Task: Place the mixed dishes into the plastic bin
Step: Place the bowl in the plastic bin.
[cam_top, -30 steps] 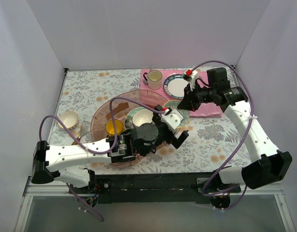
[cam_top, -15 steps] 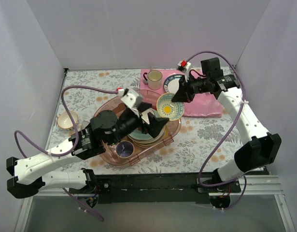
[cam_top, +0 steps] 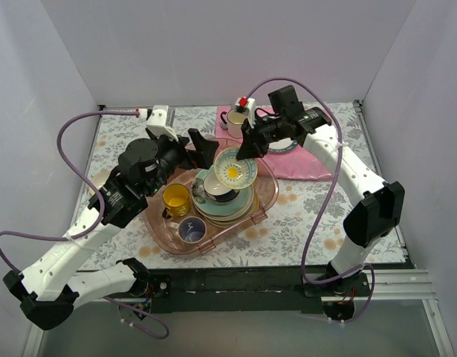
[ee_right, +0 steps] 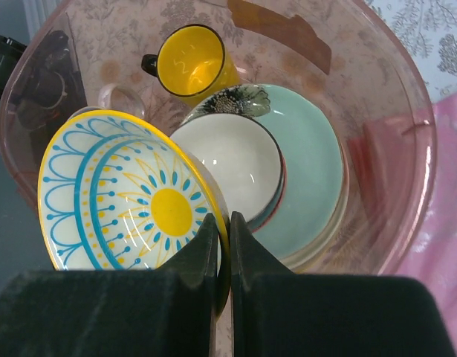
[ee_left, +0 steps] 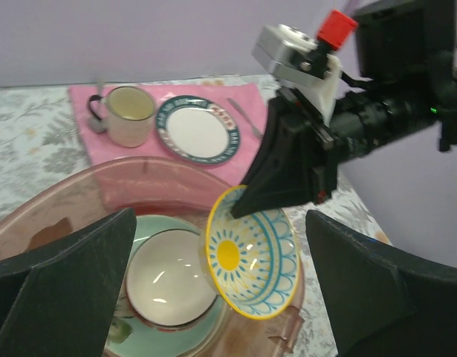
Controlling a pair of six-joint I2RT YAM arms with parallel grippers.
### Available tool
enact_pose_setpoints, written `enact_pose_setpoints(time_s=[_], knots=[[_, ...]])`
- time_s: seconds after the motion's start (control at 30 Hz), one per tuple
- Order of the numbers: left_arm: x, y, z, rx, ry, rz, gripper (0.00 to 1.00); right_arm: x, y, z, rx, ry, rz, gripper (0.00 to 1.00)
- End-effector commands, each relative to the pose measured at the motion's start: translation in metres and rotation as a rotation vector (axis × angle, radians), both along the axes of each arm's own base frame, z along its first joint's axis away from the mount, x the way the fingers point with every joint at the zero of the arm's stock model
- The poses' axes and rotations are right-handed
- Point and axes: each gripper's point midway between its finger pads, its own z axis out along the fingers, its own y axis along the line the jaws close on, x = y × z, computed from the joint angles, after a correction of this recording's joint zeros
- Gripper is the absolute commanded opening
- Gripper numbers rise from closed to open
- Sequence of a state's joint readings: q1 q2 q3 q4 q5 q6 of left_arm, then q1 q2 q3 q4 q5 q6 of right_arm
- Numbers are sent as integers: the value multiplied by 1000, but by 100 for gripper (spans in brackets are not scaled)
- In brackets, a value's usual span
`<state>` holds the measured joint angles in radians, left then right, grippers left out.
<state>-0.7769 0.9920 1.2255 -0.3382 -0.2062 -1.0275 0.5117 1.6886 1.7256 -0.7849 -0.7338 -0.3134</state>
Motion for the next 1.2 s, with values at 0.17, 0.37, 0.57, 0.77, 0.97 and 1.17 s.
enact_pose_setpoints(time_s=[0.17,0.37,0.57,0.77,0.97,1.17], knots=[[-4,97,-26,-2,58,400,98,-5,55,7,-17,-86,90,1],[-12,115,-51,30,110,460,98,-8,70,-15,-84,-90,108,1],[-18,131,-71,11,133,523,98,-2,66,-28,-127,-99,82,1],[-25,136,-90,-8,168,537,98,5,64,-44,-178,-103,54,3],[-29,138,-103,-37,190,540,98,7,61,-55,-212,-98,44,13],[-28,138,-107,-70,197,554,98,6,60,-59,-226,-97,45,29]])
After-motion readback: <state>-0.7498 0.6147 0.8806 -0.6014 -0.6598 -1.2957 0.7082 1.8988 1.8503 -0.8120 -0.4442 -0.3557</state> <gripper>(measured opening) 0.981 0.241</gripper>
